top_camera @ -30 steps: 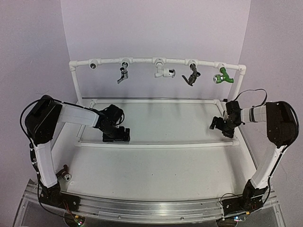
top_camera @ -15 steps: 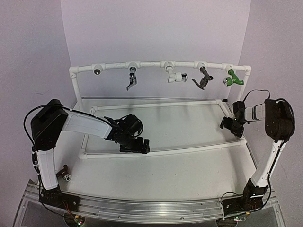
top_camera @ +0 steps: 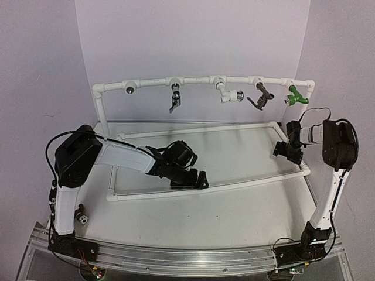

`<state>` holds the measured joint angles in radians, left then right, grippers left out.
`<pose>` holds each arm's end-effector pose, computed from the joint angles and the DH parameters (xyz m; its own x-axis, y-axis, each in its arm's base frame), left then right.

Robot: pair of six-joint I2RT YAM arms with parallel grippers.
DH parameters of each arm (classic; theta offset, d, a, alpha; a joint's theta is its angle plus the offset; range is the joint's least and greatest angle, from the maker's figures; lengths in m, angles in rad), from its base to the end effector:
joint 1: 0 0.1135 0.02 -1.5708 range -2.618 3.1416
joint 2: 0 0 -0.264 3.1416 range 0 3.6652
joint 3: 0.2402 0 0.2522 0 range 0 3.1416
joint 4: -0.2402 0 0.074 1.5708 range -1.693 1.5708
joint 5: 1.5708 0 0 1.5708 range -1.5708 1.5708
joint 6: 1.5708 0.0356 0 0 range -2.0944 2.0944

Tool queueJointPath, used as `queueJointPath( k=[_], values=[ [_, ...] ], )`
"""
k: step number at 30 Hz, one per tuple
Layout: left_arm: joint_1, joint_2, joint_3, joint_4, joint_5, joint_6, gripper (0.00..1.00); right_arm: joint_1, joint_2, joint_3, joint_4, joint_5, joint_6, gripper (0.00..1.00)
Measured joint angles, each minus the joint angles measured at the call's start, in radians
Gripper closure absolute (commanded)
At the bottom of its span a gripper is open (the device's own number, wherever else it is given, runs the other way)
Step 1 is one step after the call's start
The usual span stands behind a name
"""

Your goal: Install the water faucets

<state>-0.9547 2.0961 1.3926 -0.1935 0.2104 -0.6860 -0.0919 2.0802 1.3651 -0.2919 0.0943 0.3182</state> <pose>0.2516 -0.3682 0.1442 -0.9027 0.2029 -0.3794 0.3898 0.7590 -0.5215 0.4294 -0.0429 0.1362 -0.7551 0.3824 -0.5325 0.3977 0.9129 0.0916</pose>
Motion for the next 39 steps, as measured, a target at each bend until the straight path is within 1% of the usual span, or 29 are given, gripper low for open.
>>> queueJointPath(
  k=[3, 7, 11, 14, 16, 18, 20, 23, 27, 30, 32, 33, 35, 38, 39],
  values=[
    [0.000, -0.001, 0.000, 0.001, 0.000, 0.002, 0.00, 0.056, -0.104, -0.083, -0.032, -0.011, -0.003, 0.02],
    [-0.004, -0.058, -0.060, 0.010, -0.035, 0.016, 0.00, 0.217, -0.278, -0.162, -0.040, -0.033, -0.003, 0.02],
    [-0.013, -0.270, -0.206, -0.048, -0.115, 0.048, 0.00, 0.347, -0.448, -0.259, -0.011, -0.100, 0.005, 0.02],
    [-0.017, -0.434, -0.253, -0.071, -0.167, 0.065, 0.00, 0.402, -0.538, -0.357, 0.035, -0.163, 0.029, 0.02],
    [-0.018, -0.509, -0.271, -0.070, -0.191, 0.066, 0.00, 0.444, -0.582, -0.435, 0.077, -0.208, 0.051, 0.02],
    [-0.018, -0.559, -0.312, -0.063, -0.215, 0.054, 0.00, 0.513, -0.603, -0.505, 0.127, -0.246, 0.071, 0.02],
    [-0.018, -0.603, -0.388, -0.080, -0.244, 0.032, 0.00, 0.608, -0.604, -0.550, 0.163, -0.282, 0.081, 0.02],
    [-0.018, -0.616, -0.454, -0.165, -0.280, -0.004, 0.00, 0.712, -0.595, -0.559, 0.204, -0.321, 0.079, 0.02],
    [-0.018, -0.636, -0.466, -0.270, -0.337, -0.063, 0.00, 0.737, -0.569, -0.550, 0.261, -0.333, 0.076, 0.02],
    [-0.018, -0.719, -0.486, -0.330, -0.400, -0.119, 0.00, 0.735, -0.544, -0.537, 0.282, -0.338, 0.075, 0.02],
    [-0.003, -0.802, -0.512, -0.361, -0.436, -0.155, 0.00, 0.733, -0.529, -0.526, 0.291, -0.347, 0.075, 0.02],
    [0.022, -0.844, -0.526, -0.376, -0.444, -0.169, 0.00, 0.732, -0.524, -0.522, 0.295, -0.351, 0.075, 0.02],
    [0.124, -0.924, -0.553, -0.402, -0.444, -0.184, 0.00, 0.732, -0.522, -0.519, 0.302, -0.355, 0.075, 0.02],
    [0.368, -0.991, -0.573, -0.419, -0.457, -0.175, 0.00, 0.732, -0.522, -0.519, 0.308, -0.358, 0.076, 0.02],
    [0.415, -0.993, -0.573, -0.420, -0.468, -0.167, 0.00, 0.732, -0.522, -0.520, 0.310, -0.358, 0.076, 0.02]
  ],
)
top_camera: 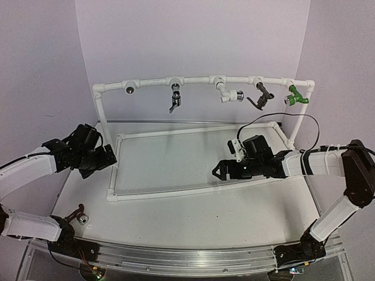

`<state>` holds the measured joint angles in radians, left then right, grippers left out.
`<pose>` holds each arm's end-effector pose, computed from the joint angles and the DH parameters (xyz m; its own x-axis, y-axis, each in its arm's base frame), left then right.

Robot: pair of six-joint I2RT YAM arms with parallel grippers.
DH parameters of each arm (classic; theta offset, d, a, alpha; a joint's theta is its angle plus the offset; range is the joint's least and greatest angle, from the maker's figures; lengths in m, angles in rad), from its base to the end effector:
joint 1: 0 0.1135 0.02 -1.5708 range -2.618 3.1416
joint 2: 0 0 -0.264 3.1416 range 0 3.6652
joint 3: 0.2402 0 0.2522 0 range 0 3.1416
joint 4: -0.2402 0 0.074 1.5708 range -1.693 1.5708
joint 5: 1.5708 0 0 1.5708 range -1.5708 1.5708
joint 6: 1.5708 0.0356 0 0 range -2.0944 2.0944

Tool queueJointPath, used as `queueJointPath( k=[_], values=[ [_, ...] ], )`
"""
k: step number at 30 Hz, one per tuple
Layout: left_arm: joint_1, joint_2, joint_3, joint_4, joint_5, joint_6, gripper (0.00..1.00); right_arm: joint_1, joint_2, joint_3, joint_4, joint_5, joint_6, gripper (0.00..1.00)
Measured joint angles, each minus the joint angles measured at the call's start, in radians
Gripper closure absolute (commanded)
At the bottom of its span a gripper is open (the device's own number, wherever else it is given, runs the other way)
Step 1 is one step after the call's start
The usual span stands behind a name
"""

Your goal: Install the water faucets

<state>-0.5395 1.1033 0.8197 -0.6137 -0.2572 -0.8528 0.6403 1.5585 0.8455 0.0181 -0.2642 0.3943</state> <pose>0.1939 -0.1056 0.2535 -0.7128 -0.4221 -0.5601 -0.2678 0.9019 -0.3389 0.2547 0.2013 0.1932 -0.7574 -0.1018 -0.6449 -0.4837 0.7510 0.4495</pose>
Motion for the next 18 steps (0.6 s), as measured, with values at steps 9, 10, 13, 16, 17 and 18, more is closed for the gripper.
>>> queueJointPath(
  k=[9, 10, 13, 16, 17, 18],
  values=[
    [0.150, 0.359, 0.074, -0.003, -0.013, 0.123, 0.19, 0.000, -0.068, -0.046, 0.011, 0.001, 0.010, 0.02],
    [0.157, 0.409, 0.081, 0.004, -0.006, 0.127, 0.25, 0.000, -0.081, -0.047, 0.012, 0.001, 0.012, 0.02],
    [0.163, 0.529, 0.093, 0.038, 0.027, 0.147, 0.43, 0.000, -0.120, -0.049, 0.013, 0.002, 0.018, 0.02],
    [0.147, 0.583, 0.102, 0.055, 0.041, 0.155, 0.60, 0.000, -0.140, -0.050, 0.016, 0.002, 0.024, 0.02],
    [0.138, 0.587, 0.101, 0.055, 0.045, 0.157, 0.66, 0.000, -0.143, -0.050, 0.017, 0.002, 0.026, 0.02],
    [0.126, 0.586, 0.101, 0.056, 0.045, 0.157, 0.70, 0.000, -0.143, -0.050, 0.017, 0.002, 0.028, 0.02]
  ],
)
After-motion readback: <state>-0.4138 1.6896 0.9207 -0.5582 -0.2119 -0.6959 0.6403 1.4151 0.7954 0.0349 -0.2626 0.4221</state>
